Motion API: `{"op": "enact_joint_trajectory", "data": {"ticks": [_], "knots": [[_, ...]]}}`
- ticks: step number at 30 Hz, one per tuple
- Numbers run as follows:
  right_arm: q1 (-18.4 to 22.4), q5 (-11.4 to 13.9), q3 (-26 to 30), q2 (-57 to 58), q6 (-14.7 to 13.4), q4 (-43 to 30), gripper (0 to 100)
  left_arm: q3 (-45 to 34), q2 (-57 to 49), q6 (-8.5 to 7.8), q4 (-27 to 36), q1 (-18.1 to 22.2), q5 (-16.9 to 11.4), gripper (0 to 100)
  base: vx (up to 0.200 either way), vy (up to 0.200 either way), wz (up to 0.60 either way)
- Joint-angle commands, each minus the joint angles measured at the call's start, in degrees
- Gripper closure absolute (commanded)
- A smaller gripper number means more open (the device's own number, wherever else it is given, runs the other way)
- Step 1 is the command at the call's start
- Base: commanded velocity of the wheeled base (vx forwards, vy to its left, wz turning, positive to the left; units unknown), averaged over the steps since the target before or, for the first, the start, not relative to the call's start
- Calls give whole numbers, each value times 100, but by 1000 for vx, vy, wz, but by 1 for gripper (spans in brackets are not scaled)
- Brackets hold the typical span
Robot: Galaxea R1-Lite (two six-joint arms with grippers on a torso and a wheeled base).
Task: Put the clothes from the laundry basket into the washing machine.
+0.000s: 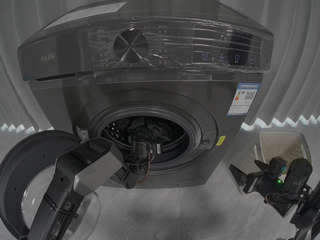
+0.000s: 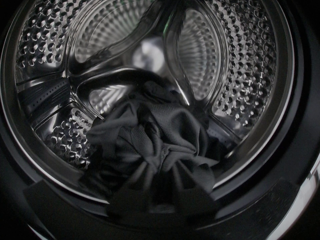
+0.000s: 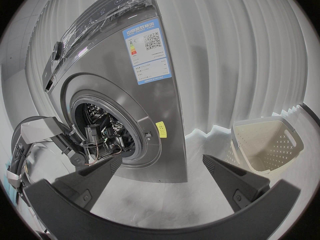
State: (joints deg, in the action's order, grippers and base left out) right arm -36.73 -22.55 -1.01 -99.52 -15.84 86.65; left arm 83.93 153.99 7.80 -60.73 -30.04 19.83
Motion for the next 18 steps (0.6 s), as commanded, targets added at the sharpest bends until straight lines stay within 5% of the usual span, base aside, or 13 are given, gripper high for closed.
{"op": "enact_joint_trajectory", "data": {"ticks": [1,12,18], "knots": [[-1,-4,101,3,2,1,0,431,114,20,-35,51,3,100,0,0,0],[-10,5,101,-6,2,1,0,2075,773,-200,-299,464,108,100,0,0,0],[-10,5,101,-6,2,-8,0,2250,861,-235,-290,490,108,100,0,0,0]]}}
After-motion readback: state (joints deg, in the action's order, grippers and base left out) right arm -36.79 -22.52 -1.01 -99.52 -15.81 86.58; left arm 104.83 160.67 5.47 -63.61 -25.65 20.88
